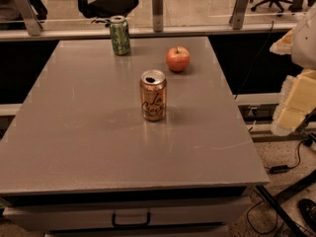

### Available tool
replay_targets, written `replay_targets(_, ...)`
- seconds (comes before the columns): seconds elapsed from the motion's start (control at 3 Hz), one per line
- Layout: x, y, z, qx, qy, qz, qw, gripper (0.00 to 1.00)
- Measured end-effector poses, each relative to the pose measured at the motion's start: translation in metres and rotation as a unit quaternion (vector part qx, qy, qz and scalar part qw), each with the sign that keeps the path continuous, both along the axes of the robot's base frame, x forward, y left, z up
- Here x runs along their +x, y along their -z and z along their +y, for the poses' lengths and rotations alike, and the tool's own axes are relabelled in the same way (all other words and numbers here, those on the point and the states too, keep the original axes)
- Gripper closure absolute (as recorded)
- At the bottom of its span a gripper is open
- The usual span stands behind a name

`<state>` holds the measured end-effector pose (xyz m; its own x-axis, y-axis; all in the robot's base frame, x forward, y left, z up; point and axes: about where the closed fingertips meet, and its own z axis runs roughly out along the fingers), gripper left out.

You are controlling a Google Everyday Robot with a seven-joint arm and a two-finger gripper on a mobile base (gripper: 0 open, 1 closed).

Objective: Knock orange can over

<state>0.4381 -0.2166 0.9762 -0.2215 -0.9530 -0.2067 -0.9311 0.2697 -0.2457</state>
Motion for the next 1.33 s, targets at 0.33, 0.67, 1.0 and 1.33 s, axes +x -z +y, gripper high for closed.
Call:
replay_targets(0.33,0.000,0.000,0.000,0.000,0.000,0.000,1.0000,0.00)
replay_targets(0.67,0.009,0.003,0.008,0.007,-0.004,0.000,1.0000,0.00)
replay_targets(1.0,0.030,0.019,0.026,0.031,-0.002,0.009,0.9995,0.00)
replay_targets(1.33,0.063,0.041,0.063,0.088,-0.014,0.016,0.9959,0.00)
